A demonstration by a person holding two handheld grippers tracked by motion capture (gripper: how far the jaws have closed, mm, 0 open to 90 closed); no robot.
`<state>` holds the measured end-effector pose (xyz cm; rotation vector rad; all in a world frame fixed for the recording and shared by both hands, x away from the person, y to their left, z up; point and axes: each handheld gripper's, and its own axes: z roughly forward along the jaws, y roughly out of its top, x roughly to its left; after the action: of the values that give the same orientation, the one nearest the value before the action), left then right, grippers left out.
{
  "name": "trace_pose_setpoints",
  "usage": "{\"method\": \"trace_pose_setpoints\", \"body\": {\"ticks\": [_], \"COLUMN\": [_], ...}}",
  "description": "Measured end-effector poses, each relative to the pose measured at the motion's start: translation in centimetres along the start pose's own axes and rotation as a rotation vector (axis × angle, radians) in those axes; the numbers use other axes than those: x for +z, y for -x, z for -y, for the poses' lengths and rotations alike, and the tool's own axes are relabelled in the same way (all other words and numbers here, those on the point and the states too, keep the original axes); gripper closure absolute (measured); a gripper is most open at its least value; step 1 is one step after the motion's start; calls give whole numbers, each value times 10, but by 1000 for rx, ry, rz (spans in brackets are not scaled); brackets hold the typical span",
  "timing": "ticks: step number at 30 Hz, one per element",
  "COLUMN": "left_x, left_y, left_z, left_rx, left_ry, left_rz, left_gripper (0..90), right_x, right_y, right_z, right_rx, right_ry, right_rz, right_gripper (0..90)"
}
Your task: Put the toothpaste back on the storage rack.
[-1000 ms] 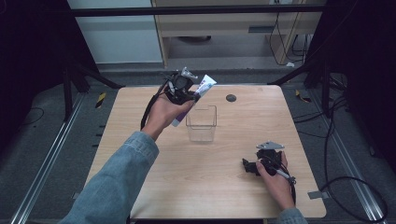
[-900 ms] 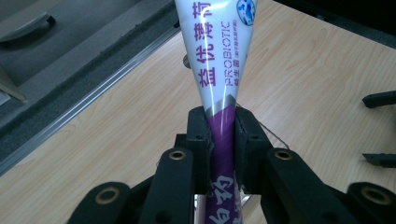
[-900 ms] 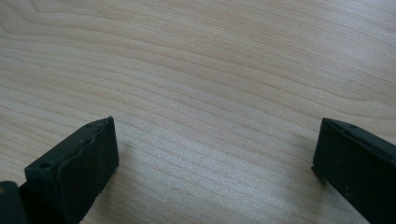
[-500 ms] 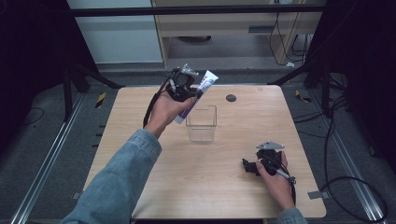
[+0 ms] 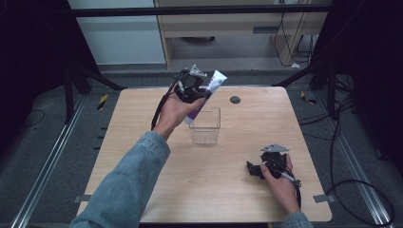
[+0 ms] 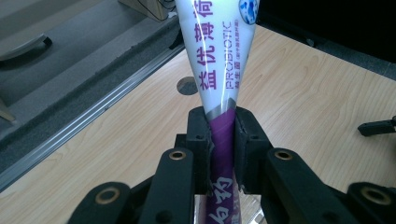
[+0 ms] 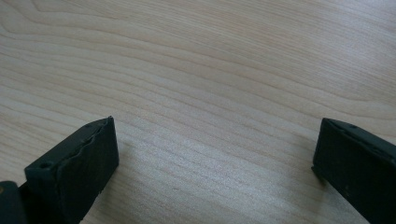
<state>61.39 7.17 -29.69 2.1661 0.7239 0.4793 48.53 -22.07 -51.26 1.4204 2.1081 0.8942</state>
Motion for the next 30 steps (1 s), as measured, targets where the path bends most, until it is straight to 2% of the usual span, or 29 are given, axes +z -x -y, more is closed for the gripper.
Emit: {"method": "trace_pose_setpoints", "body": {"ticks": [7, 11, 22, 30], "left_x": [7, 11, 21, 26], "left_y": [2, 1, 4, 5], "left_z": [0, 0, 1, 4], "left_rx": [7, 25, 8, 15], "left_ry": [18, 17, 57, 72], "left_rz": [7, 2, 21, 21], "left_gripper": [779, 779, 779, 779], "right_x": [0, 0, 0, 0], "right_y": [0, 0, 0, 0], "right_z": [0, 0, 0, 0], "right_rx": [-2, 1, -2, -3], "right_ry": [1, 0, 2, 2], "right_rz": [0, 0, -1, -1], "right_gripper": [3, 3, 3, 3]}}
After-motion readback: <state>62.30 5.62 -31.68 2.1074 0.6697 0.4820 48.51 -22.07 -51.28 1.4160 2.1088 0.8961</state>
